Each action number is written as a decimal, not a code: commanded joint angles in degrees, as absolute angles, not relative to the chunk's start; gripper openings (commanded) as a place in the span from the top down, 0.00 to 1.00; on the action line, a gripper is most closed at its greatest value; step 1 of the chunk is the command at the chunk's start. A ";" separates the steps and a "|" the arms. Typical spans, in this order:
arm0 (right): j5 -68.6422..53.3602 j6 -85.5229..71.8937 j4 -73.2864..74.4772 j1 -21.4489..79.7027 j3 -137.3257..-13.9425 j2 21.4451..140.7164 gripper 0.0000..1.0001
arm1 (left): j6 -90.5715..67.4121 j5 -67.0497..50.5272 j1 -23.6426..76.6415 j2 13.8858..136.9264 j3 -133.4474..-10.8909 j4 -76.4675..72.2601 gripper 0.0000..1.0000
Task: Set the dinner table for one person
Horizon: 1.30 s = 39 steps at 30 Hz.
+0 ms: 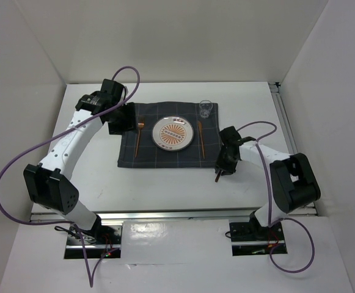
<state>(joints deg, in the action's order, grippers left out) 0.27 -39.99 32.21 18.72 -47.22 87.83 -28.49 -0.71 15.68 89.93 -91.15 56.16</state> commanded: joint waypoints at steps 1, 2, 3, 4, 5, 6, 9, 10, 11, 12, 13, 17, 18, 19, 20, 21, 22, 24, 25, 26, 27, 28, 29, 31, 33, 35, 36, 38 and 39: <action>3.95 -42.80 30.14 18.46 -46.67 89.11 0.61 | -27.51 -1.05 15.91 90.09 -92.55 55.55 0.33; 4.56 -42.80 30.15 18.46 -46.67 89.12 0.69 | -27.51 -1.05 15.91 90.09 -92.55 55.55 0.33; 5.27 -43.32 31.10 18.46 -46.67 89.12 0.74 | -27.51 -1.05 15.91 90.09 -92.55 55.55 0.33; 7.10 -44.03 32.85 18.46 -46.67 89.12 0.82 | -27.51 -1.05 15.91 90.09 -92.55 55.55 0.33; 7.90 -44.03 33.65 18.46 -46.67 88.60 0.87 | -27.51 -1.05 15.91 90.09 -92.55 55.55 0.33; 8.52 -44.03 34.36 17.59 -46.67 87.98 0.97 | -27.51 -1.05 15.91 90.09 -92.55 55.55 0.33; 9.23 -44.03 36.29 14.43 -45.27 83.77 1.00 | -27.51 -1.05 15.91 90.09 -92.55 55.55 0.33; 9.75 -43.25 36.91 13.54 -45.26 81.24 1.00 | -27.51 -1.05 15.91 90.09 -92.55 55.55 0.33; 9.76 -42.46 36.91 13.01 -45.26 79.99 1.00 | -27.51 -1.05 15.91 90.09 -92.55 55.55 0.33; 9.76 -42.45 37.78 12.40 -46.05 79.11 1.00 | -27.51 -1.05 15.91 90.09 -92.55 55.55 0.33; 10.28 -41.58 37.79 11.61 -46.84 78.23 1.00 | -26.99 -1.58 15.91 90.09 -92.55 55.55 0.33; 9.24 -37.46 39.29 11.60 -52.28 77.69 1.00 | -26.98 -2.20 15.91 90.09 -92.55 55.02 0.33; 8.36 -36.40 39.29 11.60 -54.91 78.22 1.00 | -26.98 -2.20 15.91 90.09 -92.55 55.02 0.33; 7.39 -35.17 38.68 11.60 -56.24 78.92 1.00 | -26.98 -2.20 15.91 90.09 -92.55 55.02 0.33; 5.38 -33.59 38.06 11.60 -57.56 79.62 1.00 | -26.98 -2.20 15.91 90.09 -92.55 55.02 0.33; 4.84 -31.49 38.06 12.30 -59.05 81.80 1.00 | -26.98 -2.20 15.91 90.09 -92.55 55.02 0.33; 4.22 -30.25 37.53 13.09 -62.28 83.13 1.00 | -26.98 -2.20 15.91 90.09 -92.55 55.02 0.33; 3.69 -27.52 37.53 14.23 -65.64 87.60 1.00 | -26.98 -2.20 15.91 90.09 -92.02 55.02 0.33; 3.69 -26.47 37.53 14.76 -68.61 89.28 1.00 | -26.98 -2.20 15.91 90.09 -92.02 55.02 0.33; 3.17 -25.15 37.01 15.64 -70.12 92.60 1.00 | -26.98 -2.20 15.91 90.09 -92.02 55.02 0.33; 3.16 -24.53 37.00 15.64 -72.66 94.20 1.00 | -26.98 -2.20 15.91 90.09 -92.02 55.02 0.33; 2.47 -23.83 36.48 16.25 -73.82 95.70 1.00 | -26.98 -2.20 15.91 90.09 -92.02 55.02 0.33; 1.42 -23.21 36.47 16.26 -74.79 97.28 1.00 | -26.98 -2.20 15.91 90.09 -92.02 55.02 0.33; 0.27 -21.98 35.95 16.26 -77.59 101.41 1.00 | -26.98 -2.20 15.91 90.09 -92.02 55.02 0.33; -1.14 -21.19 35.24 16.26 -78.92 105.01 1.00 | -26.98 -1.68 15.91 90.09 -92.02 55.02 0.33; -1.14 -21.18 35.24 16.79 -80.93 107.30 1.00 | -26.98 -1.67 15.91 90.09 -92.02 55.55 0.33; -0.62 -21.18 34.55 17.31 -80.95 108.27 1.00 | -26.98 -1.67 15.91 90.09 -92.02 55.55 0.33; -0.62 -20.66 34.54 17.31 -81.56 110.56 1.00 | -26.98 -1.67 15.91 90.09 -92.02 55.55 0.33; -0.62 -20.65 33.93 17.31 -82.17 111.18 1.00 | -26.98 -1.67 15.91 90.09 -92.02 55.55 0.33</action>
